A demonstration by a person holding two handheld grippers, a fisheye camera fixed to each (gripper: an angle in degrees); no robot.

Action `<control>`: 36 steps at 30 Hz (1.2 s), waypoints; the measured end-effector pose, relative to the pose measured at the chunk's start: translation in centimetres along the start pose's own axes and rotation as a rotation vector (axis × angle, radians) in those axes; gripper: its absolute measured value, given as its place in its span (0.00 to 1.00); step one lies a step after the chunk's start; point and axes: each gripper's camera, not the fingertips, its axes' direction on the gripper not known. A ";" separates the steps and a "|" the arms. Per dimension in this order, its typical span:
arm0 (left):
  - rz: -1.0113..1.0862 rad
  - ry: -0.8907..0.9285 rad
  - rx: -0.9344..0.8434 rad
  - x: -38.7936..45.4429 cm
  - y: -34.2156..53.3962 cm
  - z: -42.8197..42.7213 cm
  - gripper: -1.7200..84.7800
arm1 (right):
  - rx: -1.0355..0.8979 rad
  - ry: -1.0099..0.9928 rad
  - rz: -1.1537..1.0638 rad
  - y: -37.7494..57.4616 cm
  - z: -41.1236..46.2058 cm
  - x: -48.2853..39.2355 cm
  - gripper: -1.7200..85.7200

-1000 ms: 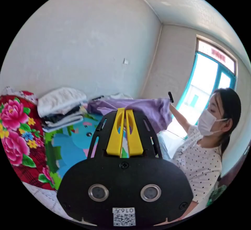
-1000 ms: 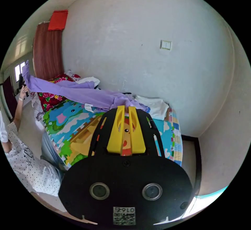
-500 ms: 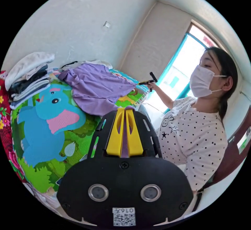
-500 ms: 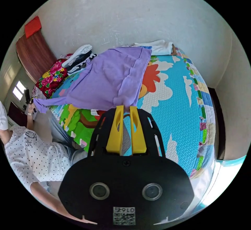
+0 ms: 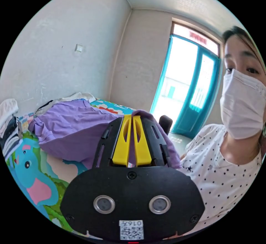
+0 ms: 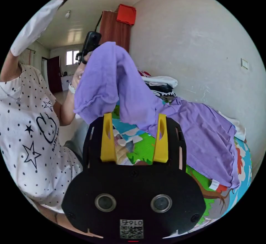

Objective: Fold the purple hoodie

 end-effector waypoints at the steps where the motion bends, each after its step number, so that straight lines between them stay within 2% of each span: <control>1: -0.038 -0.025 0.004 -0.9 0.6 0.7 0.01 | 0.053 0.041 0.049 0.3 0.2 -0.8 0.25; 2: -0.061 -0.057 -0.016 -1.7 1.2 1.3 0.01 | 0.078 0.063 0.073 0.5 0.2 -1.0 0.23; 4: -0.075 -0.086 -0.044 -2.7 2.3 1.6 0.02 | 0.078 0.160 0.133 1.3 0.2 -1.4 0.08; 6: -0.089 -0.086 -0.068 -3.7 3.4 1.5 0.03 | 0.035 0.191 0.104 2.0 0.2 -1.4 0.06; 12: -0.316 -0.102 -0.124 -9.7 8.8 -0.3 0.09 | 0.064 0.150 0.240 5.3 -1.9 0.2 0.04; 14: -0.391 -0.206 -0.055 -13.0 10.0 -1.8 0.09 | 0.057 0.110 0.265 6.3 -2.4 0.6 0.04; 19: -0.555 -0.454 -0.061 -22.2 9.6 -1.6 0.14 | -0.052 -0.089 0.127 7.6 -1.0 -2.3 0.03; 23: -0.665 -0.367 -0.165 -29.6 9.4 3.1 0.17 | -0.082 -0.104 0.023 8.1 -0.7 -5.7 0.03; 25: -0.680 -0.383 -0.187 -31.1 9.3 5.1 0.17 | -0.083 -0.134 -0.048 8.4 -1.3 -7.6 0.03; 28: -0.717 -0.482 -0.272 -32.9 9.7 8.2 0.16 | -0.082 -0.148 -0.109 8.9 -1.8 -9.4 0.04; 31: -0.735 -0.557 -0.286 -32.9 10.2 8.7 0.07 | -0.097 -0.123 -0.133 9.2 -1.9 -10.7 0.04; 32: -0.717 -0.567 -0.273 -32.4 10.4 8.5 0.03 | -0.103 -0.113 -0.133 9.2 -1.8 -10.9 0.04; 36: -0.586 -0.608 -0.174 -28.9 10.6 5.7 0.01 | -0.114 -0.099 -0.111 9.3 -1.5 -11.4 0.04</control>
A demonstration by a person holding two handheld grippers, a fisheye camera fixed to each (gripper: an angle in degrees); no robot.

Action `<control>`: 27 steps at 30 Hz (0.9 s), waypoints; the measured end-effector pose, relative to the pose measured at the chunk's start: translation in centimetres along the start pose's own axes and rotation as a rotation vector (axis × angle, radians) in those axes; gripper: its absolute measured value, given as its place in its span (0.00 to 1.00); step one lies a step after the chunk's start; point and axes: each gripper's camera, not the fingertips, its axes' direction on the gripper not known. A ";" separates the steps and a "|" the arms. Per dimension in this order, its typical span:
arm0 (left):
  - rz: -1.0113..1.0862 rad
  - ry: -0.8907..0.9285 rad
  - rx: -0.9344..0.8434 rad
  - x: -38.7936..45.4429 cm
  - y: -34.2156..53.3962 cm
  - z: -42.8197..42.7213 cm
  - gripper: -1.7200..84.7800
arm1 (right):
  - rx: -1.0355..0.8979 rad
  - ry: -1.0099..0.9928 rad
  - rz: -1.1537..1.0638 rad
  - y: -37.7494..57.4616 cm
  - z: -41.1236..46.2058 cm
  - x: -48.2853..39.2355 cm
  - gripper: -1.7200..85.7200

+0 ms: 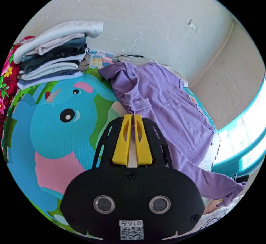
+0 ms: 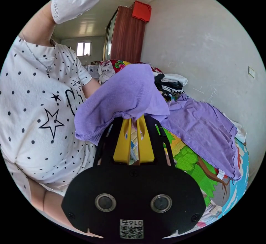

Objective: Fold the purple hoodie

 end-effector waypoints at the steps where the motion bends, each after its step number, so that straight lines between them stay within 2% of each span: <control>1: 0.007 -0.004 0.035 -0.2 1.1 -1.9 0.01 | 0.005 -0.001 0.007 0.0 0.1 0.0 0.04; 5: -0.011 -0.025 0.173 -1.9 6.9 -10.0 0.01 | 0.043 -0.016 0.000 -0.6 0.4 0.0 0.04; 8: -0.020 0.023 0.185 -3.4 11.5 -13.3 0.01 | 0.098 -0.050 -0.076 -1.2 0.5 -0.3 0.03; 13: -0.143 0.015 0.144 -6.4 17.4 -14.8 0.01 | 0.248 -0.078 -0.321 -3.1 0.3 -1.2 0.03; 18: -0.298 0.163 0.125 -9.7 21.9 -15.4 0.01 | 0.300 -0.048 -0.436 -7.6 1.1 0.4 0.03; 23: -0.324 0.187 0.175 -10.9 24.8 -18.0 0.03 | 0.134 0.012 -0.283 -15.6 4.7 7.5 0.03; 25: -0.272 0.149 0.180 -10.0 25.2 -19.2 0.05 | -0.080 0.071 -0.126 -19.3 8.6 11.3 0.03; 27: -0.197 0.060 0.142 -8.5 25.1 -19.7 0.08 | -0.211 0.141 -0.100 -20.6 11.6 12.1 0.03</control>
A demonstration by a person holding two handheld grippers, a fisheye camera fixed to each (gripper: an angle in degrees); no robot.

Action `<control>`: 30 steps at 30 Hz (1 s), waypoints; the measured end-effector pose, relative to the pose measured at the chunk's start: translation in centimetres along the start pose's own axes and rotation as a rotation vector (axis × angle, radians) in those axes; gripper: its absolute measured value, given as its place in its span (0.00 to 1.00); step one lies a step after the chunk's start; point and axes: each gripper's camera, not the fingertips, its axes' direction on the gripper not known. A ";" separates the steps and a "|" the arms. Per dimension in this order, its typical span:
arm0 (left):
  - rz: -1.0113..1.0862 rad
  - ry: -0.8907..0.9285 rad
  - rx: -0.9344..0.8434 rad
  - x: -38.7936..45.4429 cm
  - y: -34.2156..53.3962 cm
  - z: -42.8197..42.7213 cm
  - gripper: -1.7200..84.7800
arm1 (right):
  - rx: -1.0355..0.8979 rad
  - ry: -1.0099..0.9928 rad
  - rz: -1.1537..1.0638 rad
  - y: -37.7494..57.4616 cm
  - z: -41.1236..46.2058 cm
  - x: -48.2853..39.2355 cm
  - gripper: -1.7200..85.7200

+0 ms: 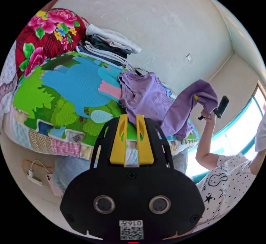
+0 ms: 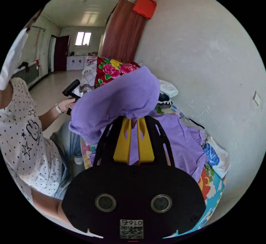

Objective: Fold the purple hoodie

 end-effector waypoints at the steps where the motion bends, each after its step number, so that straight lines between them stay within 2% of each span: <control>1: 0.055 -0.083 -0.032 1.2 0.0 0.1 0.10 | -0.053 0.020 -0.035 -0.5 1.5 -0.6 0.04; 4: 0.186 -0.202 -0.113 4.1 -0.1 1.3 0.12 | -0.225 -0.036 -0.123 -0.8 5.3 -2.5 0.04; 9: 0.312 -0.128 -0.081 7.5 -0.1 2.3 0.11 | -0.495 -0.091 -0.233 0.3 11.0 -6.6 0.06; 12: 0.383 -0.138 -0.076 9.2 -0.1 2.4 0.08 | -0.473 0.017 -0.253 0.6 10.3 -7.6 0.08; 17: 0.423 -0.359 -0.099 9.3 -0.9 1.9 0.07 | -0.436 0.007 -0.039 2.1 3.6 -2.0 0.21; 21: 0.411 -0.389 -0.183 7.0 -2.8 1.9 0.16 | -0.370 0.271 0.349 8.9 -3.0 7.8 0.24; 25: 0.396 -0.355 -0.209 5.4 -4.3 2.5 0.16 | -0.418 0.324 0.734 18.5 -6.6 16.7 0.25; 27: 0.398 -0.335 -0.210 5.0 -4.8 3.1 0.15 | -0.426 0.278 0.813 21.0 -7.3 18.3 0.24; 30: 0.373 -0.380 -0.250 4.2 -5.4 4.7 0.16 | -0.412 0.248 0.797 22.4 -7.7 18.5 0.20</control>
